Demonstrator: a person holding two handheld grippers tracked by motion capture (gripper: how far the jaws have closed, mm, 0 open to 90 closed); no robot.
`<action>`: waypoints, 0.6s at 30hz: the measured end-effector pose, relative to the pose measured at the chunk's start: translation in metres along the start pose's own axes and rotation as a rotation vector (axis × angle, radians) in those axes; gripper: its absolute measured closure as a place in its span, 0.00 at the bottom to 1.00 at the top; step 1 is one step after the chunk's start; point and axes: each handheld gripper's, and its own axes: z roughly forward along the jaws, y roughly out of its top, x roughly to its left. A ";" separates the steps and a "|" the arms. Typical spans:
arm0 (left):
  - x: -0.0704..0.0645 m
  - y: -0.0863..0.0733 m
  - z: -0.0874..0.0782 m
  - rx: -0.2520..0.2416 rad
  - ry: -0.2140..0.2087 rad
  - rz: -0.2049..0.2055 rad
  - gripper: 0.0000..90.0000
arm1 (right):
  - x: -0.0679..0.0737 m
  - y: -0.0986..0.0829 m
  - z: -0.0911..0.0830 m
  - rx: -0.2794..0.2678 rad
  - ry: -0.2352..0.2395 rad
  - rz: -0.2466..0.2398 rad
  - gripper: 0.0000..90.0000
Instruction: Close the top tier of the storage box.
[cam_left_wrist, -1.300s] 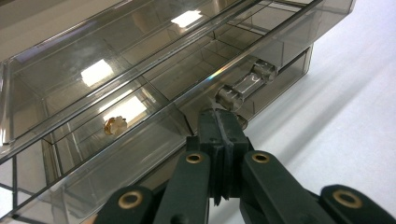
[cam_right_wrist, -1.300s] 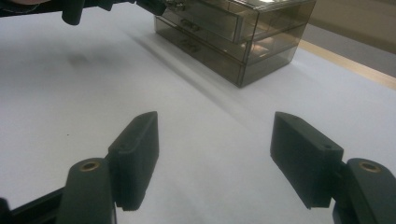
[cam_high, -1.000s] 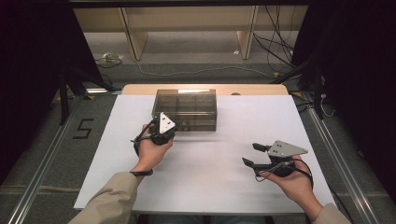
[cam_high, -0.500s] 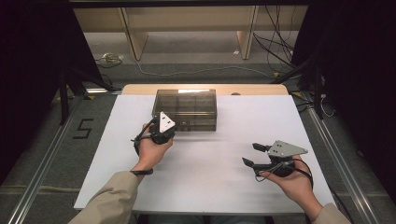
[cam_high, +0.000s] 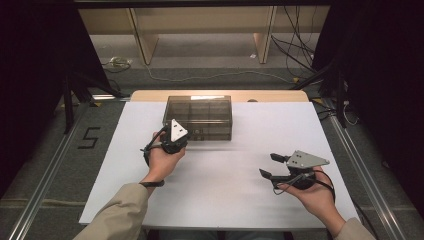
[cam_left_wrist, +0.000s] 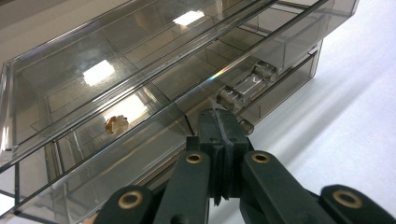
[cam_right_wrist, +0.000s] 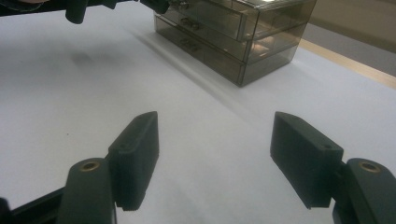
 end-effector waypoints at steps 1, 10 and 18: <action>0.000 0.000 0.000 0.000 0.000 0.001 1.00 | 0.000 0.000 0.000 0.001 0.000 0.000 0.37; 0.001 0.001 0.001 -0.003 0.002 -0.003 1.00 | 0.000 0.000 0.000 0.001 0.000 0.000 0.37; 0.001 0.001 0.002 -0.003 0.001 -0.007 1.00 | 0.000 0.000 0.000 0.001 0.000 0.002 0.37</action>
